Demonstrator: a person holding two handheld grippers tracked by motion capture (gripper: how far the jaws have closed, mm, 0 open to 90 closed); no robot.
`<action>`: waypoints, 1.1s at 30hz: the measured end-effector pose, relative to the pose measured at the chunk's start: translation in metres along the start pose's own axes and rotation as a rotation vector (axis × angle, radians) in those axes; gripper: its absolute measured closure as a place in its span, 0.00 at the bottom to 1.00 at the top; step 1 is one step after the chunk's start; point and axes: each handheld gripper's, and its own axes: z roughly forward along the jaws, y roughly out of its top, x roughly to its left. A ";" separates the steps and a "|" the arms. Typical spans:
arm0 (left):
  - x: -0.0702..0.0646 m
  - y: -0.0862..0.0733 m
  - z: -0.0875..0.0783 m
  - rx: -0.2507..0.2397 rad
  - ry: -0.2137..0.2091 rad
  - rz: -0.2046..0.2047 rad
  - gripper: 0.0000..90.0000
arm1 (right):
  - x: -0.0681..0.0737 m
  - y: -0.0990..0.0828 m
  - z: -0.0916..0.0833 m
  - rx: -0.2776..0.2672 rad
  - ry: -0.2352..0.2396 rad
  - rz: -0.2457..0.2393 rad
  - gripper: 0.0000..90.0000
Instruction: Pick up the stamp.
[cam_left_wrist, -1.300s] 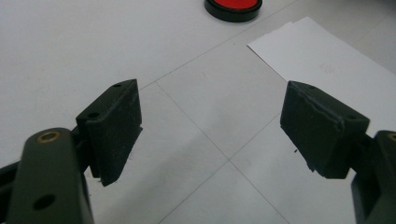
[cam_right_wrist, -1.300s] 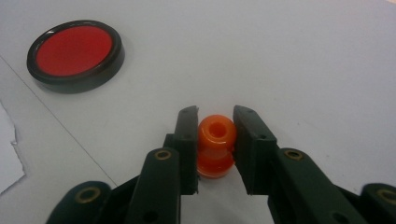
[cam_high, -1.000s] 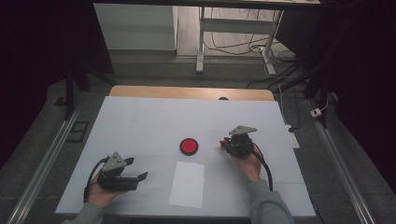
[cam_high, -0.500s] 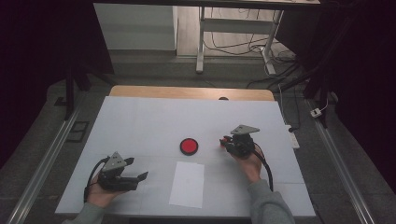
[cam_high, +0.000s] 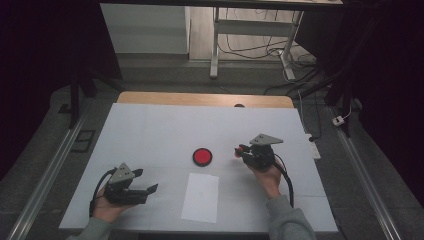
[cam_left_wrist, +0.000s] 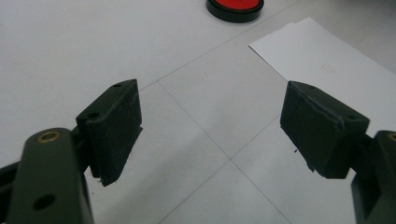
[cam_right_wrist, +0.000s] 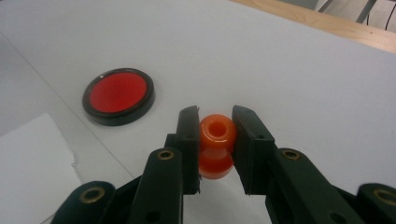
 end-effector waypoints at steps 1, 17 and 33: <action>0.000 0.000 0.000 0.000 0.001 -0.002 0.23 | 0.002 0.001 -0.003 -0.010 0.005 -0.008 0.80; 0.000 0.000 -0.001 -0.007 0.008 -0.006 0.23 | 0.012 0.004 -0.016 -0.061 0.046 -0.029 0.80; -0.001 0.001 -0.002 -0.011 0.008 -0.002 0.23 | 0.020 0.005 -0.024 -0.102 0.074 -0.030 0.80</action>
